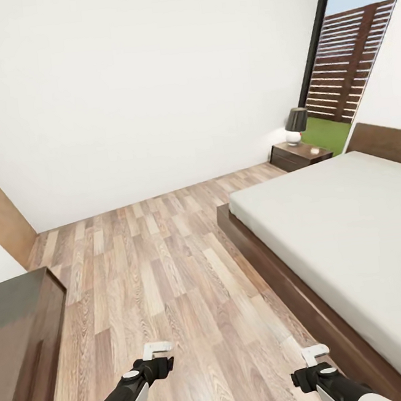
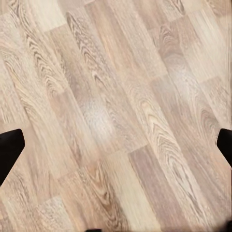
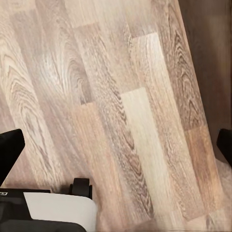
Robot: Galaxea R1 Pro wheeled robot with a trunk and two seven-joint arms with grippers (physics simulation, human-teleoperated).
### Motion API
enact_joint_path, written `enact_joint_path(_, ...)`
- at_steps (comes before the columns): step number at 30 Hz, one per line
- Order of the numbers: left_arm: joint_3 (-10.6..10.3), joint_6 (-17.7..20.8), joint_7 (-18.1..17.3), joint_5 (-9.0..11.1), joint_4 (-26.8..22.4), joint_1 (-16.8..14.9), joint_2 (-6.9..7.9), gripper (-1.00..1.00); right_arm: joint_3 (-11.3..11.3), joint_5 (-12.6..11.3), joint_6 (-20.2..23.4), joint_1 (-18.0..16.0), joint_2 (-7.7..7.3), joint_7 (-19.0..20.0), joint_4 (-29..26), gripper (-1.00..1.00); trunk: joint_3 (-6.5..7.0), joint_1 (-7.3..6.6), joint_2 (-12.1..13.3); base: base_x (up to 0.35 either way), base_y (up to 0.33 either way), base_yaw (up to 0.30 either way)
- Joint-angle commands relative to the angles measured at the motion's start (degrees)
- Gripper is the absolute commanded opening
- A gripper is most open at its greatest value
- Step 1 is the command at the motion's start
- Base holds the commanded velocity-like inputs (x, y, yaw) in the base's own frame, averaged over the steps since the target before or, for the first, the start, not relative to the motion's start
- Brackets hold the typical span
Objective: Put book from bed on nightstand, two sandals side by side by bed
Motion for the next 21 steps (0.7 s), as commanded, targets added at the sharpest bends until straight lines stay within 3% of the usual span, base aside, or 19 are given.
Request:
enact_joint_path(1,-0.4,0.3,0.2,0.6,-0.1,0.0,0.05,1.00,0.4,0.1,0.4,0.0,-0.02,-0.1,-0.1,1.00,-0.11,0.03,-0.1,0.000,0.000,-0.298)
enact_joint_path(21,-0.4,0.2,0.2,0.6,-0.1,0.0,0.06,1.00,0.4,0.1,0.4,0.0,-0.02,-0.2,-0.1,1.00,-0.11,0.03,-0.1,0.000,0.000,-0.298)
